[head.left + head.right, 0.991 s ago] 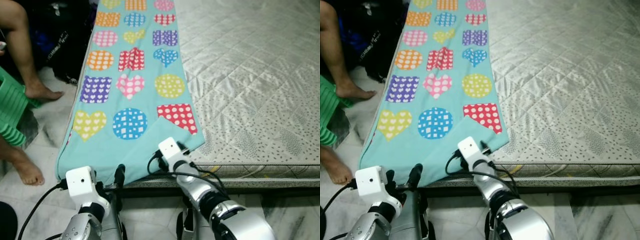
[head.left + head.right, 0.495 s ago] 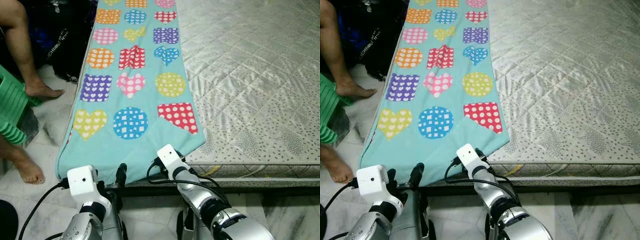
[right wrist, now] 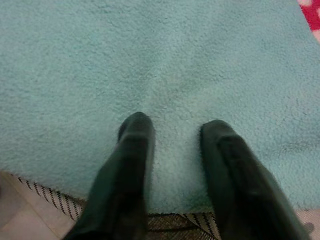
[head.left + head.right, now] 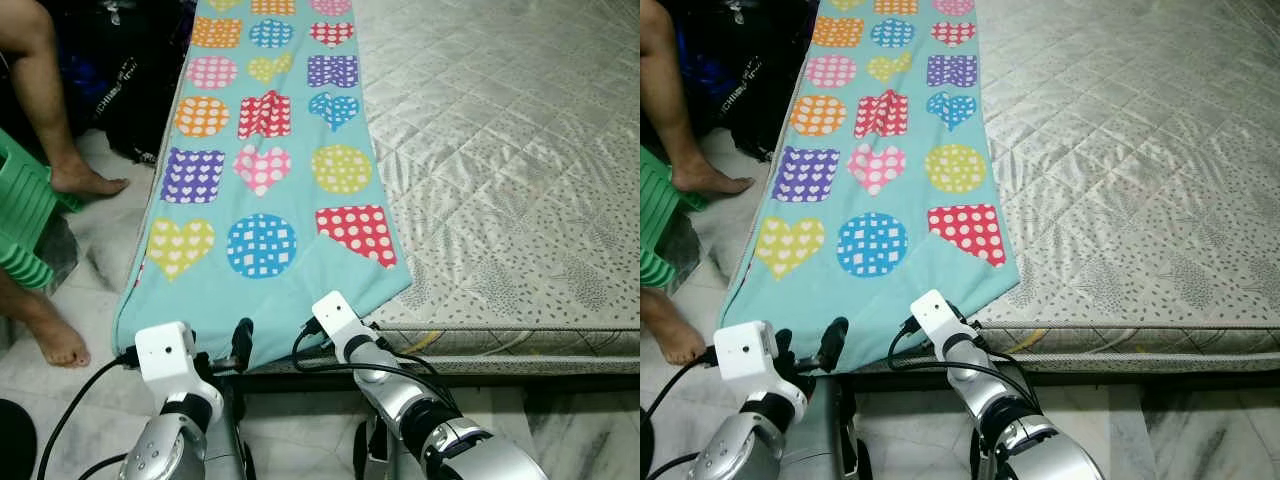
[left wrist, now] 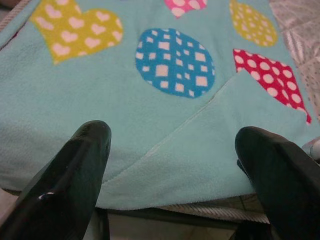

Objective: Clean up the room

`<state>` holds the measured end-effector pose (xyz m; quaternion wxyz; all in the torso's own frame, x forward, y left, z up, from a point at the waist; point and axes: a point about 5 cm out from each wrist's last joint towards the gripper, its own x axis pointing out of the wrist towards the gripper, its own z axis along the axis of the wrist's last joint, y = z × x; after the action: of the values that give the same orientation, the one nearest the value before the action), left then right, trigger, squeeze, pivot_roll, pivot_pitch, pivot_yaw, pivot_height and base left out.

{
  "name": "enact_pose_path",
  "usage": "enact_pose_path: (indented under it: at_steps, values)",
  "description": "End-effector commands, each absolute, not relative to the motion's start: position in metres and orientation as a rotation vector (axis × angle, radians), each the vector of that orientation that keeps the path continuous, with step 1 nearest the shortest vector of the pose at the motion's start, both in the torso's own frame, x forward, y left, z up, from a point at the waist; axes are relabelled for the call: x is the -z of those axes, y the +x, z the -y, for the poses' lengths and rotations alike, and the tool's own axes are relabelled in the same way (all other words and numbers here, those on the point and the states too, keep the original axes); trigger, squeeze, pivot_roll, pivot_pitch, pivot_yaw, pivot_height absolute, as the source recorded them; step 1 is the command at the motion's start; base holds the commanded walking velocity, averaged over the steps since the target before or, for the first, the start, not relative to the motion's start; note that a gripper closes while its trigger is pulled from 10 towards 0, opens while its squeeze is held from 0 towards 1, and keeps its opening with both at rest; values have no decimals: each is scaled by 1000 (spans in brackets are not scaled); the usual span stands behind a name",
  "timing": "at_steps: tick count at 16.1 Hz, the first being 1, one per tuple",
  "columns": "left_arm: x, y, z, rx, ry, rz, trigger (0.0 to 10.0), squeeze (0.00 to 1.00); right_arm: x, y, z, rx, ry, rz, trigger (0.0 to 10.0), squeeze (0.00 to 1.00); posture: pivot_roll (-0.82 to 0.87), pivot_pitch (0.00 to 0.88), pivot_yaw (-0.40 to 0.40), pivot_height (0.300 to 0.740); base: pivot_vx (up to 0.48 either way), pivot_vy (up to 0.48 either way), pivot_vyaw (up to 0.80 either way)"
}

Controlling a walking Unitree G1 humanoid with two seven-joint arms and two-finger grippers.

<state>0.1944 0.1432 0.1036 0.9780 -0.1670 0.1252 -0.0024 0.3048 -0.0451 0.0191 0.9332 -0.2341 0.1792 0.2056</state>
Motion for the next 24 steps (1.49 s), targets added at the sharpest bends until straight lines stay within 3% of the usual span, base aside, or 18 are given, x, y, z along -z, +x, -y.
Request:
enact_pose_path:
  at_steps: [1,12,16,24]
  values:
    - [-98,193,-144,-10,-337,-279,10000,0,-6,296,54,-412,-488,-436,0,0,66,217,-28,585,0,0,0]
    - [-100,203,-152,-17,-323,-250,10000,0,-22,307,51,-449,-379,-379,0,0,58,169,-26,585,0,0,0]
    - [-98,202,-157,-19,-309,-251,10000,0,-31,309,63,-447,-239,-331,0,0,49,153,-24,585,0,0,0]
    - [-97,199,-167,-16,-278,-260,10000,0,-48,278,92,-509,-171,-305,0,0,44,134,-8,585,0,0,0]
